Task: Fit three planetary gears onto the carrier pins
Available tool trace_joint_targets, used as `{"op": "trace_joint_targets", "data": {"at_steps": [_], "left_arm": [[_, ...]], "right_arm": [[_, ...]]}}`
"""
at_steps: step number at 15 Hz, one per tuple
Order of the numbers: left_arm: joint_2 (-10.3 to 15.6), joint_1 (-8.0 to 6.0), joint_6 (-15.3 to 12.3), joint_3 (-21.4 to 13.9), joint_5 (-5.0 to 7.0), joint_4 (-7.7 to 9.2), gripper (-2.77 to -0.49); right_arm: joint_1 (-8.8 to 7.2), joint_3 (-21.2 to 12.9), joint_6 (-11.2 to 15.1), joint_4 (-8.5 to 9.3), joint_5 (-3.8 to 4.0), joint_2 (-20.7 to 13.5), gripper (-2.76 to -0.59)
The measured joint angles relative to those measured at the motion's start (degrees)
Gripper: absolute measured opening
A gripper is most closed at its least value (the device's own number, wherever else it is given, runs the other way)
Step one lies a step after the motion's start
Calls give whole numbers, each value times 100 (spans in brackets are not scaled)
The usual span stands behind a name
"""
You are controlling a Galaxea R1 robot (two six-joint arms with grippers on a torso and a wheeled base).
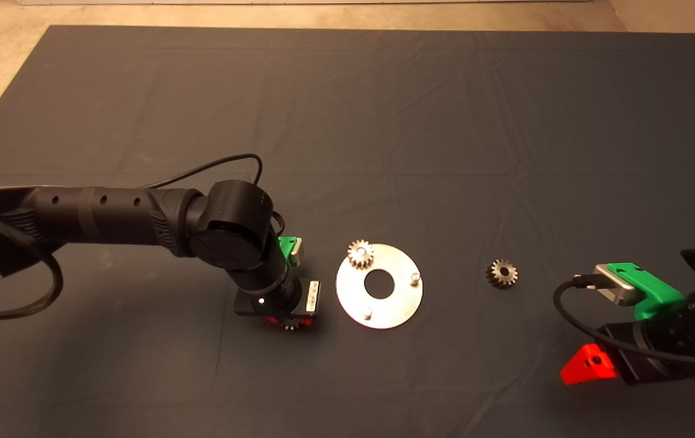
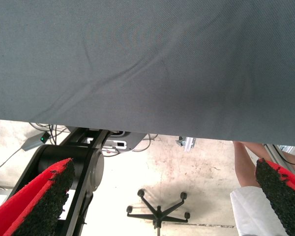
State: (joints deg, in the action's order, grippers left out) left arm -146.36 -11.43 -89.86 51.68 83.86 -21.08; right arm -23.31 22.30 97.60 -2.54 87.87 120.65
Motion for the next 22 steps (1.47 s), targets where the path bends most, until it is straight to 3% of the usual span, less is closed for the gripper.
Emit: {"op": "trace_joint_targets", "data": {"at_steps": [2, 7, 9, 11, 13, 17, 22], "left_arm": [[-13, 0, 2, -2, 43, 2, -231], [-15, -2, -13, -165, 339, 8, -233], [-52, -50, -68, -221, 349, 44, -233], [-152, -276, -144, -323, 373, 88, -233], [-414, -458, -252, -396, 366, 93, -233], [-933, -524, -378, -408, 356, 184, -234], [-1190, -656, -418, -408, 368, 306, -235]], "right_arm": [[0, 0, 0, 0, 0, 0, -63], [0, 0, 0, 0, 0, 0, -63], [0, 0, 0, 0, -2, 0, -63], [0, 0, 0, 0, 0, 0, -63], [-1, 0, 0, 0, -2, 0, -63], [0, 0, 0, 0, -2, 0, -63], [-1, 0, 0, 0, -5, 0, -63]]}}
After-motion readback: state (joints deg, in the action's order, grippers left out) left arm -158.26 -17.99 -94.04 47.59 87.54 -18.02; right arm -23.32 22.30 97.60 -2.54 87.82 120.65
